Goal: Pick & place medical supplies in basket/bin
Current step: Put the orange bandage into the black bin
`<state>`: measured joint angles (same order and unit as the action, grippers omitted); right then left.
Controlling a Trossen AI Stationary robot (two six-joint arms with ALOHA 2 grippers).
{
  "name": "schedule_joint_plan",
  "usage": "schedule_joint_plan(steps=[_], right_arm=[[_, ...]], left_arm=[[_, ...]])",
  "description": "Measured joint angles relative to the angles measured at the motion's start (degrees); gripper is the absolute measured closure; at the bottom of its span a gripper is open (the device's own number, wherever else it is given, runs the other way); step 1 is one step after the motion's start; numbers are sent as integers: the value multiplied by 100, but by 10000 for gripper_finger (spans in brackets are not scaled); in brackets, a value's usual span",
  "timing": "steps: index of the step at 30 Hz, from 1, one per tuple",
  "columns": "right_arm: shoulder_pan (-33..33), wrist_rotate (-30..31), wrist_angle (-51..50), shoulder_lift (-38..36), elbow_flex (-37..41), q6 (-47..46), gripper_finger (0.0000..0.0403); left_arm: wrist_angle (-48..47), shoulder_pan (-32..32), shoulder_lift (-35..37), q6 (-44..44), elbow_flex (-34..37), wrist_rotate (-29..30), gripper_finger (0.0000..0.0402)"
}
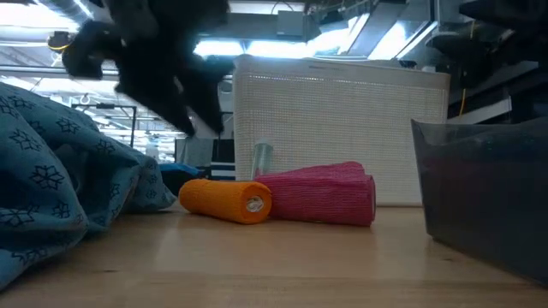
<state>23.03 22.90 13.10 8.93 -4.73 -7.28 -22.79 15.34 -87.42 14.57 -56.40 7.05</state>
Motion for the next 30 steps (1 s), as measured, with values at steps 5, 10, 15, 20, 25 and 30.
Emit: schedule_joint_plan(steps=[5,10,15,20,25,30], right_arm=[[0,0,-176,2,0,-128,105],[0,0,-166,2,0,-128,105],[0,0,-166,2,0,-128,105],[0,2,-181,2,0,-128,105],[0,2,-183,2,0,-128,105],[0,4,-183,2,0,-128,105]], left_arm=[[-794,-62,-828,161,-552,108,191],[-703,-168,-1310,386,-635,50,192],[-607,-198,-1571,552,-652,28,192],[-546,-195,-1600,631,-649,-67,199],[-569,-192,-1548,656,-677,-85,236],[-625,-152,-1556,706,-867,-213,291]])
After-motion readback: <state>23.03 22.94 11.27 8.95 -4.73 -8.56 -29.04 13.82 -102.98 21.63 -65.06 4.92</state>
